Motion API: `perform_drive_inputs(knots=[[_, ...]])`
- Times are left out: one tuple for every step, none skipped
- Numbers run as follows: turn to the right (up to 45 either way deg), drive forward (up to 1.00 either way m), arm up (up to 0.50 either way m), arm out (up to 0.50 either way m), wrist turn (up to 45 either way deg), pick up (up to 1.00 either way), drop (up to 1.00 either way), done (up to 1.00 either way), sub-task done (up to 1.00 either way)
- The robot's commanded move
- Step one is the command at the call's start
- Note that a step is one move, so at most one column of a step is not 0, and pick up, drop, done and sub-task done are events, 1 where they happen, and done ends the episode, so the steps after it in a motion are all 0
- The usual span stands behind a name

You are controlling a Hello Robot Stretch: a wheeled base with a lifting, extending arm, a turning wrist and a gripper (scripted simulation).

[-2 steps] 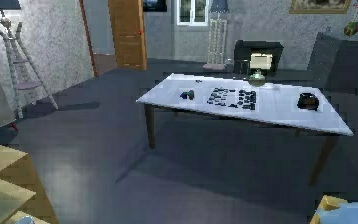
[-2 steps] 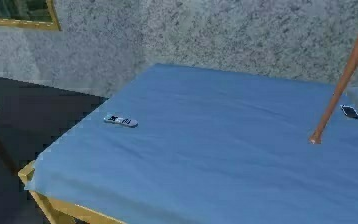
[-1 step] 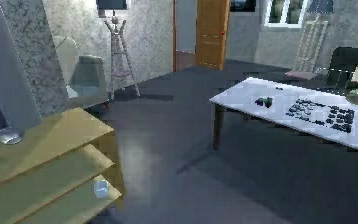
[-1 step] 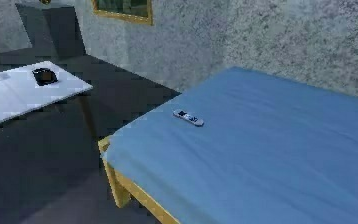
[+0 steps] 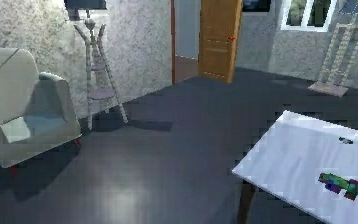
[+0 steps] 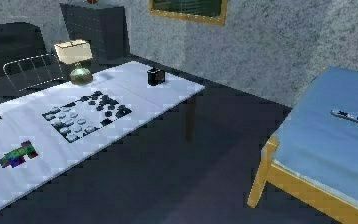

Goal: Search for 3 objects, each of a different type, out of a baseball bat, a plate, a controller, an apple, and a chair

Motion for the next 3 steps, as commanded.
perform_drive_inputs(knots=[[-3.0, 0.00, 0.00, 0.00, 0.0, 0.00, 0.00, 0.00, 0.00], [0.0, 1.00, 0.00, 0.00, 0.0, 0.00, 0.00, 0.00, 0.00], [12.0, 0.00, 0.00, 0.00, 0.0, 0.00, 0.00, 0.00, 0.00]])
